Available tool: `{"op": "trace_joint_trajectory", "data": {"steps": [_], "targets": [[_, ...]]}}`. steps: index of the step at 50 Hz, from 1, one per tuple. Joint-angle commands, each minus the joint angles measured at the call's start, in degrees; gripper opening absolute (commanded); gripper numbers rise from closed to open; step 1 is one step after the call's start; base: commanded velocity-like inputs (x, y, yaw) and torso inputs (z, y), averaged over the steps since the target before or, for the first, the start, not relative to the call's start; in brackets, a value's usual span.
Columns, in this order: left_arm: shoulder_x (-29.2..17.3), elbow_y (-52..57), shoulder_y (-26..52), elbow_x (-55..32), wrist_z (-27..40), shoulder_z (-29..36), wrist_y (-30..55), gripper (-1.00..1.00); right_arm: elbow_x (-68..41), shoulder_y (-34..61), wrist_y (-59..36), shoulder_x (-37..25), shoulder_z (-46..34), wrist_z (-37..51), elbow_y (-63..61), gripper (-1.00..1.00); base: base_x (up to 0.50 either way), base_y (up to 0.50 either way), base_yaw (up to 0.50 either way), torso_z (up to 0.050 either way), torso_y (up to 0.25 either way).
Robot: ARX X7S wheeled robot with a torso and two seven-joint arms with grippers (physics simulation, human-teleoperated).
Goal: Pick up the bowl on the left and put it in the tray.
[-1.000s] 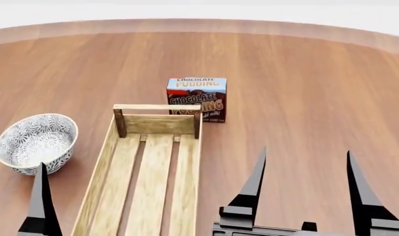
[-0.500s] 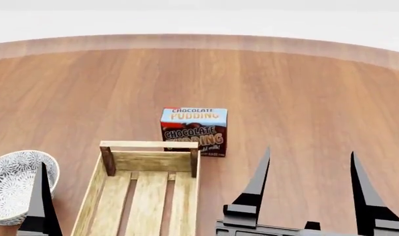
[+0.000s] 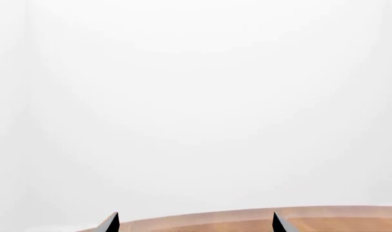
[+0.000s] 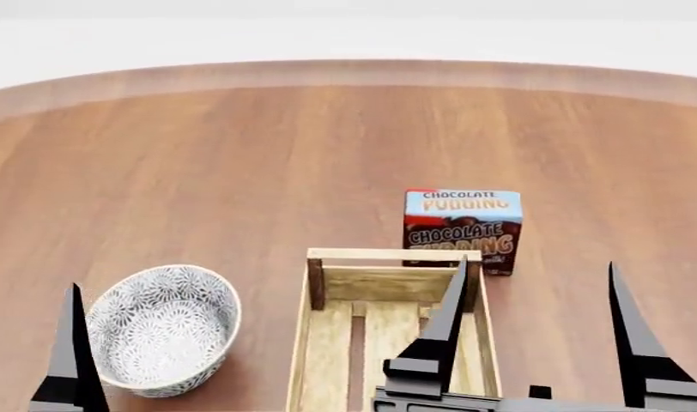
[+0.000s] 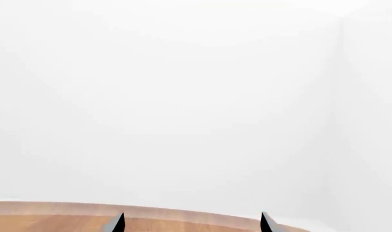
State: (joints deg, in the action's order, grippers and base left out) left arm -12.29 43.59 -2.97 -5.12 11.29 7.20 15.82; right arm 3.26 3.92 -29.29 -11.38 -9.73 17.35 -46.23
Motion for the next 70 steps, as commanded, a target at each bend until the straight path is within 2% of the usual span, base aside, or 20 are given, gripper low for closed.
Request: {"op": "trace_joint_trajectory", "data": {"steps": [1,9,42,70], "targets": [[-0.5,-0.1,0.0,-0.6,0.7,0.3,-0.2,1.0,-0.3,0.0,-0.1,-0.3,-0.2,0.4,-0.2,1.0,0.0,0.5,0.0,0.0,0.0],[-0.8,0.6,0.2,-3.5,0.9,-0.2,2.1,1.0,-3.1,-0.9,2.8,0.3,1.8,0.7,0.5,1.0,0.0,0.13,0.0,0.029,0.0],[-2.5,0.9,0.4,-6.0,3.0,0.2,3.1,1.0,-4.0,-0.6,2.1,-0.6,1.3,1.9,-0.7,1.0,0.0,0.0,0.0,0.05,0.0],[-3.9,0.8,1.0,-6.4,4.0,1.5,4.3,1.0,-5.3,-0.2,1.2,-2.0,1.0,3.4,-2.2,1.0,0.0,0.0,0.0,0.04,-0.197]]}}
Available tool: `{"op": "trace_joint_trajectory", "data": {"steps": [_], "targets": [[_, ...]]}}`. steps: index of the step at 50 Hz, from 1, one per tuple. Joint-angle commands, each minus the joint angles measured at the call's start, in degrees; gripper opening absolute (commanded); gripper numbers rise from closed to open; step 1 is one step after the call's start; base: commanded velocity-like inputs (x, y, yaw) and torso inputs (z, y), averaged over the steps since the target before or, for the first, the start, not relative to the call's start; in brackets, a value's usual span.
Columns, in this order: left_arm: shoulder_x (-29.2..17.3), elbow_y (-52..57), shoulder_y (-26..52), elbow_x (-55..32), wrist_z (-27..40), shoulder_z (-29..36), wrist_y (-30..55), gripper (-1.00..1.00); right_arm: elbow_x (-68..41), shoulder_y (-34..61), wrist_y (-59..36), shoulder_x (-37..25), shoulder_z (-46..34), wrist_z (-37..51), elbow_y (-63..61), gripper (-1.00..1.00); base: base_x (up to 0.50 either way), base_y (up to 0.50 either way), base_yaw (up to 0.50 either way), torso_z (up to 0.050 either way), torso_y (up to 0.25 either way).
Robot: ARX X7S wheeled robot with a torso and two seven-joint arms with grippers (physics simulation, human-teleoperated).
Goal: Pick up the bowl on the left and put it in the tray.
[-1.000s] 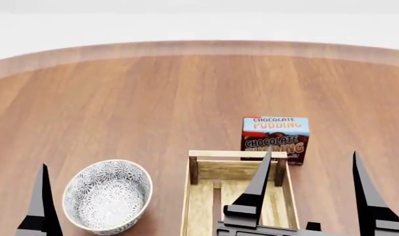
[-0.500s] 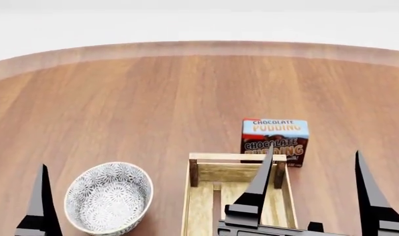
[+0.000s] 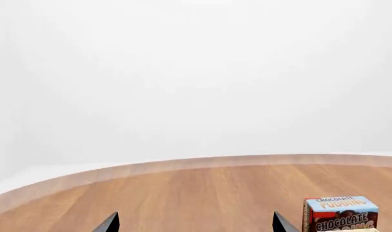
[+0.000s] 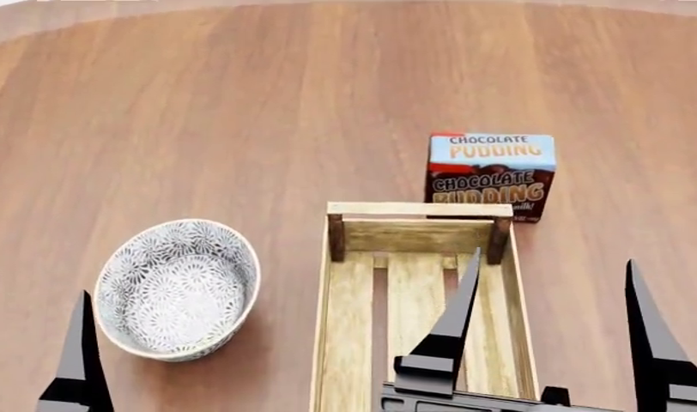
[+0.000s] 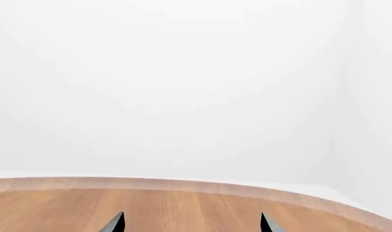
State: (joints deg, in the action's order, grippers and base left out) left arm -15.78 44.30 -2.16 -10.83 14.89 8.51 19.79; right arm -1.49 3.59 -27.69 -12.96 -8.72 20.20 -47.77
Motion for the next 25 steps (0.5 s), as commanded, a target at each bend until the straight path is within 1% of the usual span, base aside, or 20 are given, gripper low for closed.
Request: {"op": "trace_joint_trajectory", "data": {"steps": [1,13,14,17,20,21,23,25], "targets": [[-0.4,0.1,0.1,-0.7,0.4,0.2,0.3,1.0,-0.6,0.2,-0.4,-0.5,0.0,0.6,-0.7,1.0,0.0,0.0,0.0,0.039,-0.205],[-0.7,-0.3,0.1,-1.1,0.7,0.5,-0.1,1.0,-1.1,0.2,-0.4,-0.9,-0.2,1.1,-0.8,1.0,0.0,0.0,0.0,0.038,-0.205],[-0.4,-0.5,-0.2,-2.4,0.1,0.0,-1.9,1.0,-1.2,0.2,-0.3,-1.0,-0.1,1.1,-0.8,1.0,0.0,0.0,0.0,0.039,-0.205],[-0.1,-0.1,0.1,-4.2,0.4,-0.4,-0.3,1.0,-1.4,0.3,-0.5,-1.1,-0.1,1.2,-1.0,1.0,0.0,0.0,0.0,0.005,-0.003],[1.7,-0.2,1.1,-10.5,1.0,-2.3,3.5,1.0,-1.5,0.4,-0.8,-1.2,-0.1,1.3,-1.3,1.0,0.0,0.0,0.0,0.0,0.0],[2.0,-0.2,1.3,-11.3,1.3,-2.5,4.1,1.0,-1.6,0.3,-0.7,-1.2,0.0,1.4,-1.2,1.0,0.0,0.0,0.0,0.0,0.0],[2.9,-0.1,2.3,-14.2,2.7,-3.5,6.9,1.0,-1.8,0.4,-0.8,-1.3,0.1,1.4,-1.4,1.0,0.0,0.0,0.0,0.0,0.0],[3.9,0.5,3.4,-14.8,6.2,-4.4,10.6,1.0,-2.0,0.4,-0.9,-1.4,0.3,1.5,-1.7,1.0,0.0,0.0,0.0,0.0,0.0]]}}
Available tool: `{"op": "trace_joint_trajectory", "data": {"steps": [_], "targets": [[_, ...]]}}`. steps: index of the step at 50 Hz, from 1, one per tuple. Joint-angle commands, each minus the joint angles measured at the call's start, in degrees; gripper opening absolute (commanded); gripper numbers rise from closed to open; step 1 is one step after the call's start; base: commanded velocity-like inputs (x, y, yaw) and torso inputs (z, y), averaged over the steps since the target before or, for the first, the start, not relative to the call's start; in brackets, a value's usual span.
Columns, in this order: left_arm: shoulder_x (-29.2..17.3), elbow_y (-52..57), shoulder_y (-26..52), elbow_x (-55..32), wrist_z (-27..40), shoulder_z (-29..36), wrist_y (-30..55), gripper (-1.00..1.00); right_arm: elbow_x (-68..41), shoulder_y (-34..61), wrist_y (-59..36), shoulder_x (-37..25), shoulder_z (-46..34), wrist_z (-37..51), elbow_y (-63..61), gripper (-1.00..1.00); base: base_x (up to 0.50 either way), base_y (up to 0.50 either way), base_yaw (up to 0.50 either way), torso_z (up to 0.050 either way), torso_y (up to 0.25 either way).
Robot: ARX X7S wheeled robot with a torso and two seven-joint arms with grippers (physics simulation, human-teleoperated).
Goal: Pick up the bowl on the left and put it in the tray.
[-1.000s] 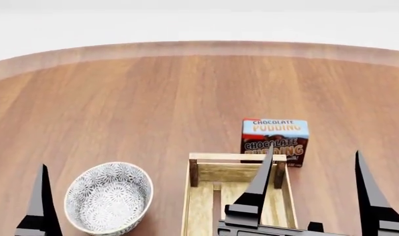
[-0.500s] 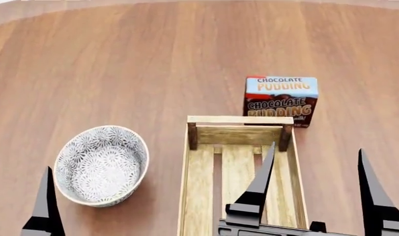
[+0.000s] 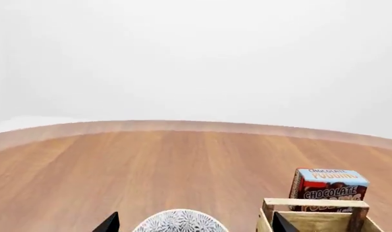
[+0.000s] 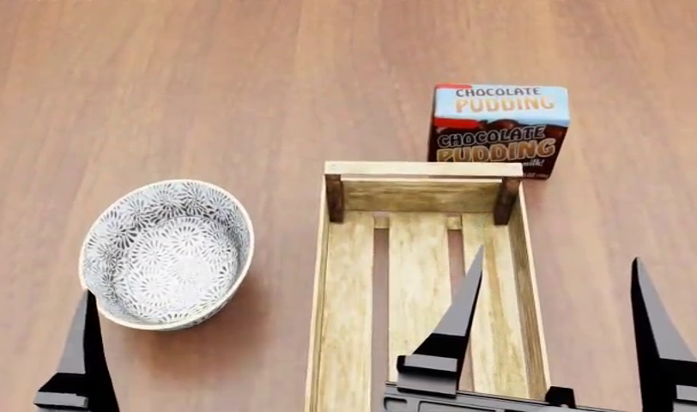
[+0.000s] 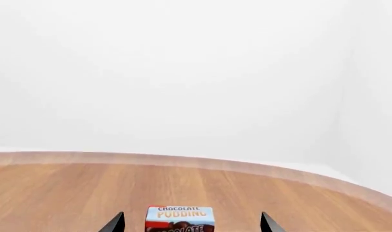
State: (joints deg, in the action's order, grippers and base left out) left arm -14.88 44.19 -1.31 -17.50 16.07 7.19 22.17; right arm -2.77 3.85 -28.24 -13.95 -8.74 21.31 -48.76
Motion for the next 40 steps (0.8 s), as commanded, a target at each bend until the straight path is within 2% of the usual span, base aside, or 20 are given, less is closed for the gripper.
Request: {"op": "trace_joint_trajectory", "data": {"steps": [1,4,6,8,11,16,20,25,34,40], "targets": [[3.6,0.5,3.1,-9.9,5.3,-3.8,9.0,1.0,-0.9,0.1,-0.4,-0.5,0.5,0.4,-0.8,1.0,0.0,0.0,0.0,0.0,0.0],[5.2,1.0,5.5,-15.7,8.1,-6.5,13.8,1.0,-1.0,-0.1,-0.4,-0.6,0.6,0.6,-1.1,1.0,0.0,0.0,0.0,0.0,0.0],[5.9,2.5,9.8,-22.7,12.6,-9.7,20.5,1.0,-1.1,0.0,-0.7,-0.7,0.5,0.6,-1.3,1.0,0.0,0.0,0.0,0.0,0.0],[6.9,0.7,10.1,-24.8,12.5,-10.9,20.3,1.0,-1.2,0.2,-1.0,-0.7,0.5,0.7,-1.6,1.0,0.0,0.0,0.0,0.0,0.0],[8.6,-1.7,13.6,-32.8,15.8,-14.7,24.0,1.0,-1.3,0.2,-0.9,-0.8,0.5,0.8,-1.6,1.0,0.0,0.0,0.0,0.0,0.0],[9.1,-4.1,19.5,-37.7,22.1,-16.9,28.0,1.0,-1.6,0.3,-1.2,-1.0,0.5,0.9,-2.0,1.0,0.0,0.0,0.0,0.0,0.0],[8.0,-6.7,22.1,-36.2,23.3,-15.2,29.4,1.0,-2.0,0.4,-1.4,-1.1,0.7,1.1,-2.3,1.0,0.0,0.0,0.0,0.0,0.0],[6.2,-11.5,25.5,-32.6,21.6,-11.0,29.8,1.0,-2.3,0.4,-1.2,-1.2,0.9,1.2,-2.4,1.0,0.0,0.0,0.0,0.0,0.0],[6.3,-20.1,31.8,-31.8,20.2,-9.7,29.8,1.0,-2.6,0.5,-1.0,-1.4,0.5,1.5,-2.4,1.0,0.0,0.0,0.0,0.0,0.0],[6.5,-26.0,33.5,-29.9,17.0,-8.6,26.7,1.0,-2.9,0.5,-1.0,-1.5,0.5,1.7,-2.4,1.0,0.0,0.0,0.0,0.0,0.0]]}}
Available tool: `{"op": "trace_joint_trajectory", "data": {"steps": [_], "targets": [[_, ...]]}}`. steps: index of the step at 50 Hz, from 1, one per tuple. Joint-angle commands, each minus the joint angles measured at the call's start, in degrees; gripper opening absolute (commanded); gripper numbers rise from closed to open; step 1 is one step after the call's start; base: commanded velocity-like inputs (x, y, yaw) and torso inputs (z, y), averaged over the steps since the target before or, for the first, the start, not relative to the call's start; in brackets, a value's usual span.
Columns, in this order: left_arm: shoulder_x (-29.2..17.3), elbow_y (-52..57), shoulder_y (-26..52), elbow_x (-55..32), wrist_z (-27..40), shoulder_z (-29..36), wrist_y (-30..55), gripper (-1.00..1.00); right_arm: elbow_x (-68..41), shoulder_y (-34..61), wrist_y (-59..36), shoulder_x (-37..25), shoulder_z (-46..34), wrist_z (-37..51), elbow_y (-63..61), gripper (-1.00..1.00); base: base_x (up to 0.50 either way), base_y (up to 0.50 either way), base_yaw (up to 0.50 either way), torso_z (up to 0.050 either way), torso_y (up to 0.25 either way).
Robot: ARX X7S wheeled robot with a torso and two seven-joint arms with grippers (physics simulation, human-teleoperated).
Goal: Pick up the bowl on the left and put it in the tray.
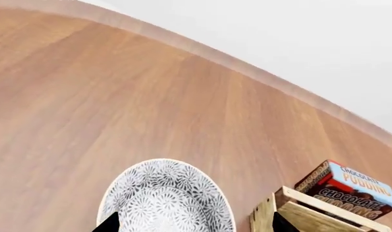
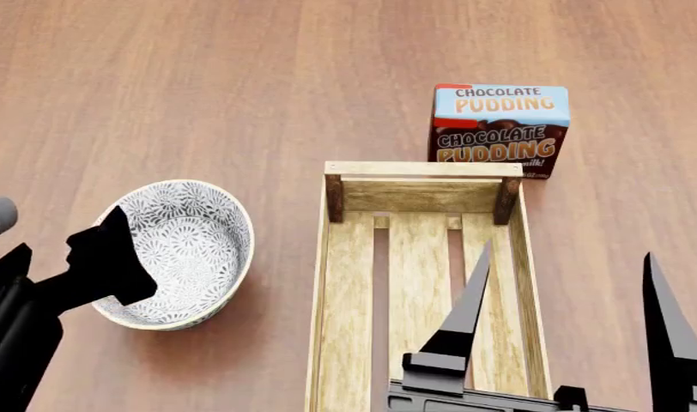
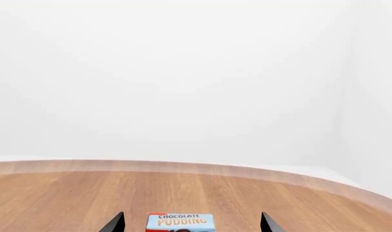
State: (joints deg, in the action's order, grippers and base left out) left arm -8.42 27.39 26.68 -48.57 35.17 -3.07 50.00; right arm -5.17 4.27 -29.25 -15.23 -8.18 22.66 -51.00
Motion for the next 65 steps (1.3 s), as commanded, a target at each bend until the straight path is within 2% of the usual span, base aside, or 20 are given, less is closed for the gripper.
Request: {"op": "trace_joint_trajectory", "data": {"steps": [1,8,15,23,48,65], "targets": [[0.5,-10.6,5.6,1.2,-1.9,1.1,-1.7,1.0,-0.6,0.1,0.0,-0.3,0.0,0.4,-0.2,1.0,0.0,0.0,0.0,0.0,0.0],[1.6,-17.0,6.9,1.3,-3.4,0.1,-4.5,1.0,-0.9,0.1,0.1,-0.5,0.1,0.6,-0.3,1.0,0.0,0.0,0.0,0.0,0.0],[3.6,-21.9,6.7,-0.4,-2.7,-3.1,-7.1,1.0,-1.3,0.0,0.4,-0.7,0.2,0.8,-0.3,1.0,0.0,0.0,0.0,0.0,0.0],[4.2,-25.3,6.7,-0.8,-2.2,-3.8,-9.4,1.0,-1.9,0.0,0.1,-0.9,0.4,1.1,-0.7,1.0,0.0,0.0,0.0,0.0,0.0],[2.4,-31.8,5.4,2.1,-3.1,-2.1,-15.3,1.0,-2.4,0.2,0.6,-1.5,-0.4,1.7,0.1,1.0,0.0,0.0,0.0,0.0,0.0],[3.6,-42.1,7.8,3.7,-6.5,-1.1,-20.9,1.0,-2.8,0.2,1.0,-1.9,-0.7,2.2,0.4,1.0,0.0,0.0,0.0,0.0,0.0]]}}
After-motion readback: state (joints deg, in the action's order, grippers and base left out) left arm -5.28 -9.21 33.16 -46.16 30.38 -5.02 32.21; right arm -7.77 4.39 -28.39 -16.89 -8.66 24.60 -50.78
